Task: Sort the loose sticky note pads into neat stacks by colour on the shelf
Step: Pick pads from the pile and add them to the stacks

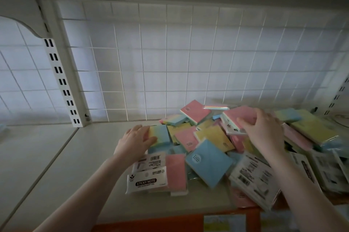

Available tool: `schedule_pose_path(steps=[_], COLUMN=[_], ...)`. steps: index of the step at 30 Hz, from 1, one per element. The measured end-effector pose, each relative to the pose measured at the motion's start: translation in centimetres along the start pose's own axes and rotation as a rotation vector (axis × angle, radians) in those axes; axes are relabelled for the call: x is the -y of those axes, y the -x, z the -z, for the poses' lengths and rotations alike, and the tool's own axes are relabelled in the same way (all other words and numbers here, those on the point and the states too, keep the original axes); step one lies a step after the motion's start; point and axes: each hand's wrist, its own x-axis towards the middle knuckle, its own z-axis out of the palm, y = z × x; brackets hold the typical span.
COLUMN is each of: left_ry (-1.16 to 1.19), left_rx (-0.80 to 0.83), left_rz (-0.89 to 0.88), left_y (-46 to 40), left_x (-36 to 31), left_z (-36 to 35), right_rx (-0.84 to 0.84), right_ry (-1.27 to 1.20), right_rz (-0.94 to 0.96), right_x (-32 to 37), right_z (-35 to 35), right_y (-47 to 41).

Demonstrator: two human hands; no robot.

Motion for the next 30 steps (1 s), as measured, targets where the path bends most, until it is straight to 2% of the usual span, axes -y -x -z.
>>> schedule_pose_path(steps=[7, 14, 17, 21, 27, 30], left_ry=[-0.057, -0.021, 0.086, 0.280, 0.581, 0.741], left_rx=[0.108, 0.079, 0.035, -0.062, -0.012, -0.043], left_rz=[0.034, 0.109, 0.152, 0.216, 0.250, 0.234], left_y=[-1.6, -2.2, -2.2, -1.9, -0.9, -0.3], left_x=[0.7, 0.8, 0.7, 0.8, 0.7, 0.6], left_z=[0.4, 1.2, 1.4, 1.6, 2.4, 2.6], right_rx=[0.055, 0.006, 0.039, 0.060, 0.115, 0.113], right_ry=[-0.100, -0.430, -0.552, -0.626, -0.552, -0.550], right_rz=[0.009, 0.148, 0.215, 0.205, 0.204, 0.229], right_x=[0.4, 1.0, 1.0, 1.1, 1.3, 1.8], right_z=[0.8, 0.6, 1.0, 0.9, 1.2, 1.3], right_y=[-0.9, -0.4, 0.1, 0.4, 0.6, 0.7])
